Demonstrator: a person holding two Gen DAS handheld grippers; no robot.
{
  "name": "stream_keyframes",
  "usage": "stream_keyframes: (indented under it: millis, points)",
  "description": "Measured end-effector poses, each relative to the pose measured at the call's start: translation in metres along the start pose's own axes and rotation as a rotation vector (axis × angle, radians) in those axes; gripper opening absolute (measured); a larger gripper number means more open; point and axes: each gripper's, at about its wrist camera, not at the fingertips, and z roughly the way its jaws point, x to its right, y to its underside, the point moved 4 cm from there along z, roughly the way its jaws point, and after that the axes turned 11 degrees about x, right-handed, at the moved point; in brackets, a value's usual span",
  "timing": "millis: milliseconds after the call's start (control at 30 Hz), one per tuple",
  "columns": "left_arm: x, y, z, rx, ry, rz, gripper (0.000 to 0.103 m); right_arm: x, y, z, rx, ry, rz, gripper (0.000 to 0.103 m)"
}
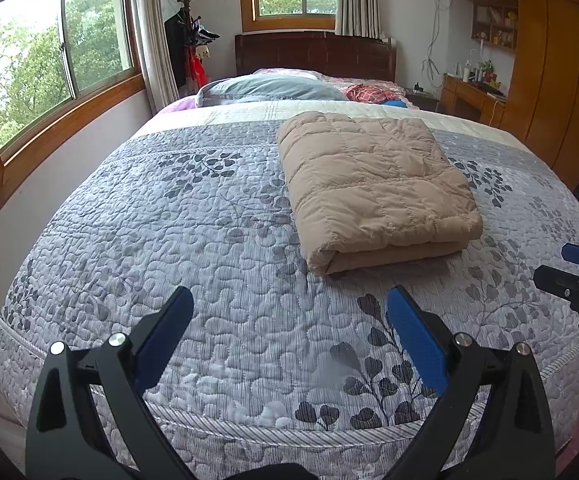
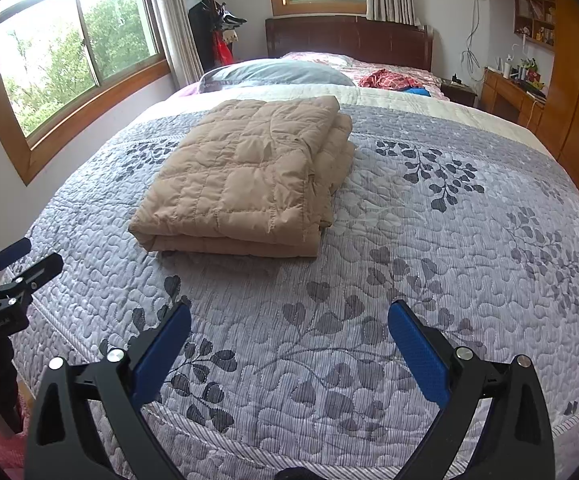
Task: Fold large clothes
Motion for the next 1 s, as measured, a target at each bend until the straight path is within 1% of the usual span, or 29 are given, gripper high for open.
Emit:
stream_keyframes:
  millis: [333, 1000]
  points:
    - [0.001, -0.0001, 0.0006, -0.006, 0.019, -0.008, 0.097, 0.0015, 0.0009, 0.0015, -0.005, -0.002, 0.003, 0.099]
    - [0.0008, -0.0005, 0.0006, -0.01, 0.027, -0.014, 0.097, 0.0027, 0.0003, 0.0035, -0.009, -0.001, -0.002, 0.099]
